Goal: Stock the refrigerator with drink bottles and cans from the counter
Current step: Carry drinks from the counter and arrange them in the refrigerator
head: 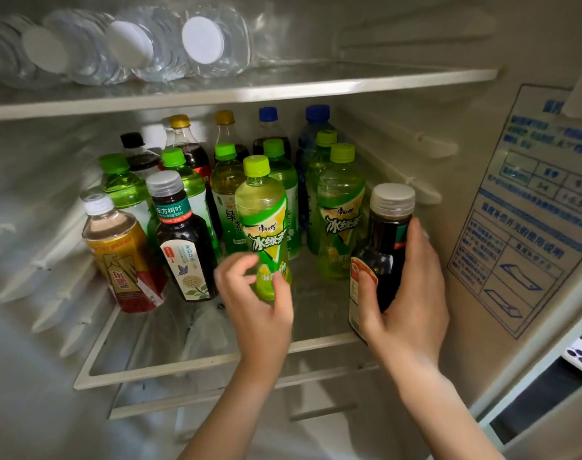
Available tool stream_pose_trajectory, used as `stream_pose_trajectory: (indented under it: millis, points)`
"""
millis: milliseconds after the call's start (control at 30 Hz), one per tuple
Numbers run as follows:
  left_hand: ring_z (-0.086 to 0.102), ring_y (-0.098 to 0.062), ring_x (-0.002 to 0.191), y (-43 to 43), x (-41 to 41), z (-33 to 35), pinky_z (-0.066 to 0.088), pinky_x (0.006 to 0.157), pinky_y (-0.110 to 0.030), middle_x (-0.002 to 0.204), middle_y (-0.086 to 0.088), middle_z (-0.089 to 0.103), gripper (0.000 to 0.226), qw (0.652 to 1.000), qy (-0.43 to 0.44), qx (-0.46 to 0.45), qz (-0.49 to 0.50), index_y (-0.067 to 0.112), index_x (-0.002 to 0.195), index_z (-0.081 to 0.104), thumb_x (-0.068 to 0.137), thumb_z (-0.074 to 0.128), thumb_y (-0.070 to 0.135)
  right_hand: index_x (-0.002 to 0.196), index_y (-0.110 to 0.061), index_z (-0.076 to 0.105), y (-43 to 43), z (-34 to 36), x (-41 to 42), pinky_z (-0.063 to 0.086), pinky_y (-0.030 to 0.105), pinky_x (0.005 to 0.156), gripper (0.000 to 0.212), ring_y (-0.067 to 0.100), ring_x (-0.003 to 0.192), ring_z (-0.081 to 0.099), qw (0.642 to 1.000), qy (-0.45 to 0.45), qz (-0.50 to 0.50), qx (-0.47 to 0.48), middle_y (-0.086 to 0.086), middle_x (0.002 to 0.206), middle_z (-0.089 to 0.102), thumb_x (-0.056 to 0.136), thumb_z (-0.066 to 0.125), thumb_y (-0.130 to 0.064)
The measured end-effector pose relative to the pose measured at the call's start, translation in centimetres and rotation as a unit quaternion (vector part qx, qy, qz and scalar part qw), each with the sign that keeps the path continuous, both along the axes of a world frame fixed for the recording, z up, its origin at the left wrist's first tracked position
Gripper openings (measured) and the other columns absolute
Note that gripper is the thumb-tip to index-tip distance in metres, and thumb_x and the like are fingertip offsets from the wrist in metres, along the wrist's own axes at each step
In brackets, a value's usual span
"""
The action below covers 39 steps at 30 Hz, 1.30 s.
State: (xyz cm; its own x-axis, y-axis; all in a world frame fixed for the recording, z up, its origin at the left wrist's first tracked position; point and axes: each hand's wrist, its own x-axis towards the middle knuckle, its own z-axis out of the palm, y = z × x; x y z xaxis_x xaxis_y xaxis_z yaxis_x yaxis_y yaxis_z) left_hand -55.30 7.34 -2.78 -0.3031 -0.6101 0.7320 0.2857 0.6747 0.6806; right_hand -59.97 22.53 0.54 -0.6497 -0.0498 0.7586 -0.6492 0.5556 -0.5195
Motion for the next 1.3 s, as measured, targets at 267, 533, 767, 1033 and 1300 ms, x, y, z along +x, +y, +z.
stream_pose_trajectory:
  millis: [267,533,767,1033,1300]
  points:
    - [0.052,-0.016,0.12,-4.0,-1.3,-1.1,0.044,0.103,-0.044,0.133,0.002,0.05,0.077,0.955,-0.254,0.108,-0.112,0.019,0.142,0.03,0.076,0.067,0.007,0.145,-0.012,0.026,-0.3,-0.1,0.0,0.032,0.031,0.095,0.077,0.019,0.127,0.035,1.0,-0.002,-0.012,-0.004,0.014,0.14,0.046,0.08,0.063,-0.029]
    - [0.05,-0.016,0.125,-4.4,-3.0,-1.2,0.041,0.107,-0.043,0.137,0.001,0.051,0.075,0.937,-0.282,0.11,-0.173,0.023,0.145,0.028,0.08,0.065,0.014,0.145,-0.012,0.026,-0.4,-0.3,-0.2,0.033,0.026,0.093,0.077,0.021,0.126,0.035,1.0,0.008,-0.012,-0.013,0.013,0.139,0.045,0.079,0.064,-0.029]
    - [0.048,-0.015,0.128,-4.5,-3.9,-1.2,0.039,0.109,-0.043,0.139,0.0,0.049,0.078,0.928,-0.284,0.121,-0.21,0.02,0.147,0.026,0.082,0.068,0.014,0.144,-0.016,0.024,-0.3,-0.4,-0.3,0.024,0.016,0.093,0.076,0.02,0.125,0.037,1.0,0.008,-0.009,-0.017,0.006,0.138,0.041,0.08,0.063,-0.031]
    - [0.04,-0.019,0.135,-4.5,-4.3,-1.9,0.035,0.111,-0.045,0.145,-0.003,0.042,0.079,0.935,-0.283,0.1,-0.19,0.018,0.149,0.022,0.084,0.068,0.015,0.145,-0.017,0.024,-0.1,-0.4,-0.2,0.024,0.016,0.096,0.076,0.018,0.127,0.038,1.0,0.013,0.004,-0.02,0.001,0.139,0.039,0.082,0.064,-0.031]
    - [0.035,-0.022,0.138,-4.0,-3.9,-1.7,0.031,0.113,-0.045,0.148,-0.01,0.037,0.078,0.943,-0.277,0.062,-0.171,0.009,0.15,0.02,0.087,0.066,0.01,0.145,-0.018,0.027,0.1,0.4,0.2,0.022,0.009,0.098,0.076,0.01,0.128,0.037,0.999,-0.008,0.029,-0.022,0.002,0.141,0.044,0.081,0.066,-0.031]
